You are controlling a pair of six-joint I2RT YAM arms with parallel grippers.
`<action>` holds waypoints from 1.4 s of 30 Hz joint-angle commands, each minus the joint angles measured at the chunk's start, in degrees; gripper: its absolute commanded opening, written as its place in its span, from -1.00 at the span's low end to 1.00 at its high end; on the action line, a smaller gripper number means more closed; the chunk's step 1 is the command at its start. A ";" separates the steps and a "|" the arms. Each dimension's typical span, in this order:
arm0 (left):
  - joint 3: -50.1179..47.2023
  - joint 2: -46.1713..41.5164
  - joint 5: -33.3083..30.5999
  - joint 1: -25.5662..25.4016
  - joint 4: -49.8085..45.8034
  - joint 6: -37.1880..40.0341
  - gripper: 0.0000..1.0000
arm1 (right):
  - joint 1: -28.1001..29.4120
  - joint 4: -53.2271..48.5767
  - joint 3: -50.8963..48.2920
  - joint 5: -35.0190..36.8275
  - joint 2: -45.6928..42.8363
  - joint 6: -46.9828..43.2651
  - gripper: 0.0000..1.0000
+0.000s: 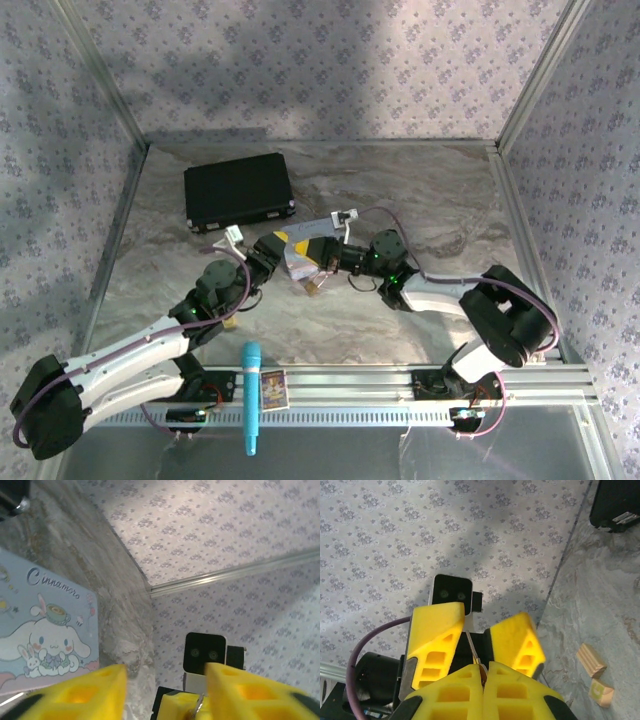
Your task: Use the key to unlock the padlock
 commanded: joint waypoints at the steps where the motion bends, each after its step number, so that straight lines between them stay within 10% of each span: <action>1: 0.69 -1.71 -1.21 0.76 -3.57 1.53 0.22 | -0.80 -1.56 -1.47 -0.21 -2.19 -1.24 -1.00; 13: 19.52 11.05 1.32 1.82 -43.53 19.56 0.24 | -5.08 -53.84 0.96 5.88 -14.08 -21.05 -1.00; 20: 21.35 23.63 9.08 -2.92 -34.71 30.32 -0.08 | -8.10 -61.57 -1.13 6.82 -17.22 -26.57 -1.00; 30: 20.05 35.69 9.93 -3.56 -21.56 30.99 0.28 | -9.63 -62.39 -3.14 5.86 -18.72 -28.03 -1.00; 42: 18.50 40.64 10.00 -4.68 -16.43 30.35 0.25 | -10.60 -62.80 -6.53 6.93 -22.82 -27.63 -1.00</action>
